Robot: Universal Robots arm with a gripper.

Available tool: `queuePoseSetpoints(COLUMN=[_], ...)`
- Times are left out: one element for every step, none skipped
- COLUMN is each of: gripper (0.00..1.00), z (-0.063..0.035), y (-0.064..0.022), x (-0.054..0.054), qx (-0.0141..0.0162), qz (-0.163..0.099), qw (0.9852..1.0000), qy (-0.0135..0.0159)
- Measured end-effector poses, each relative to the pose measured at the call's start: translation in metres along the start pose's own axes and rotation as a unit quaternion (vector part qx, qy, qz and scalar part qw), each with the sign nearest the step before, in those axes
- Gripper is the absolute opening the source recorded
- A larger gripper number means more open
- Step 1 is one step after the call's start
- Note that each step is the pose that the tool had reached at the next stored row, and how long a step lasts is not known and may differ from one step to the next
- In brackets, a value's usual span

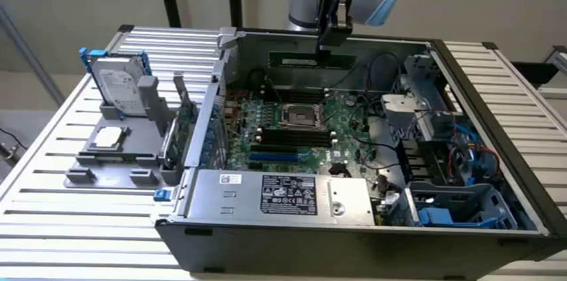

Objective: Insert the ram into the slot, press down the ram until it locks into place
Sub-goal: 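Insert the ram into the slot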

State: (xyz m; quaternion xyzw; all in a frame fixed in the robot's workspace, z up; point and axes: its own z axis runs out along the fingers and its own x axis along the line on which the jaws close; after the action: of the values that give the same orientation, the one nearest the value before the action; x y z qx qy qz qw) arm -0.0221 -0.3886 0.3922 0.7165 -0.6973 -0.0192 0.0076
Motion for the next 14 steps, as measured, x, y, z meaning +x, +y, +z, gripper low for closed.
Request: queuePoseSetpoints(gripper=[0.13,0.13,0.13,0.13,0.13,0.13,0.13,0.13,0.13,0.13,0.13,0.13,0.13,0.13], z=[-0.0001,-0.0003,-0.0006,-0.0007,-0.0008,-0.0008,-0.0009,-0.001,-0.0011,-0.0012,-0.0012,-0.0012,-0.0012,-0.0007], y=[0.0,0.0,0.0,0.0,0.0,0.0,0.0,0.0,0.0,0.0,0.0,0.0,0.0,0.0], x=[0.0,0.0,0.0,0.0,0.0,0.0,0.0,0.0,0.0,0.0,0.0,0.0,0.0,0.0], qx=[0.0,0.0,0.0,0.0,0.0,0.0,0.0,0.0,0.0,0.0,0.0,0.0,0.0,0.0], qz=[0.0,0.0,0.0,0.0,0.0,0.0,0.0,0.0,0.0,0.0,0.0,0.0,0.0,0.0], qw=[1.0,1.0,1.0,1.0,1.0,1.0,1.0,1.0,1.0,1.0,1.0,1.0,1.0,1.0], qy=[0.0001,0.0,0.0,0.0,0.0,0.0,0.0,0.0,0.0,0.0,0.0,0.0,0.0001,0.0001])
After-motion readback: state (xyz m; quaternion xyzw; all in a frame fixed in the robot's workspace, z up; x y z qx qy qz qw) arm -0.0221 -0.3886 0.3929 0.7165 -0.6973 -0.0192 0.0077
